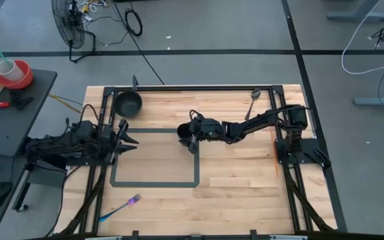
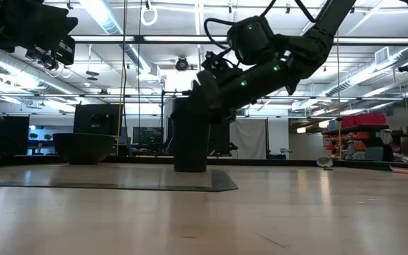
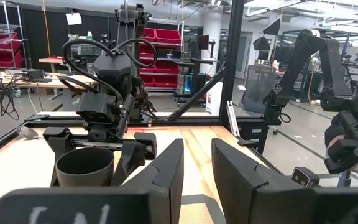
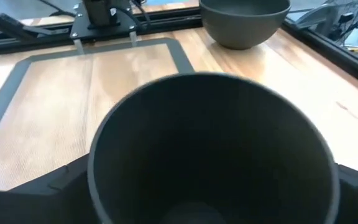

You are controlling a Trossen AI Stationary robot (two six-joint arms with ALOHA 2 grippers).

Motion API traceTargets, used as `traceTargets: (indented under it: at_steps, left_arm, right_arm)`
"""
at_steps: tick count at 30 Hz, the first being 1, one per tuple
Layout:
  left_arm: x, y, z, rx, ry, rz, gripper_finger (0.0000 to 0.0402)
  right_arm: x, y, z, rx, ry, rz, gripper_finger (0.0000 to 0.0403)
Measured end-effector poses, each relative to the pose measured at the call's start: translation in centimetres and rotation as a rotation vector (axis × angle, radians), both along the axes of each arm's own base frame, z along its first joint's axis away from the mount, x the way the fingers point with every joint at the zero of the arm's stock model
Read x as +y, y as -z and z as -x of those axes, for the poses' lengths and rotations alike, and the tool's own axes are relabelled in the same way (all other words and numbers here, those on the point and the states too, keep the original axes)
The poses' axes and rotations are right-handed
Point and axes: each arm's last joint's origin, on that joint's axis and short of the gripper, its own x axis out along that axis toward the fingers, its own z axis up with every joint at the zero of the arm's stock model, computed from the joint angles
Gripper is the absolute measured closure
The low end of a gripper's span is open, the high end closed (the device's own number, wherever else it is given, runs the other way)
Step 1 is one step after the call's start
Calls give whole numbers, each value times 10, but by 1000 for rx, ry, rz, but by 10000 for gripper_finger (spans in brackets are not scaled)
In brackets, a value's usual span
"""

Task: Pick & Place Utensil
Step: Put the black cup on the gray mat

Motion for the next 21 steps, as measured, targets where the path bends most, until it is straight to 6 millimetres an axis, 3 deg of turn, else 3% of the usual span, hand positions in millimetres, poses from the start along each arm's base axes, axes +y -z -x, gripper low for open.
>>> traceTargets:
  at_steps: [21]
  left_arm:
    - [0, 0, 0, 0, 0, 0, 314]
  right_arm:
    - [2, 13, 10, 202, -51, -2, 4]
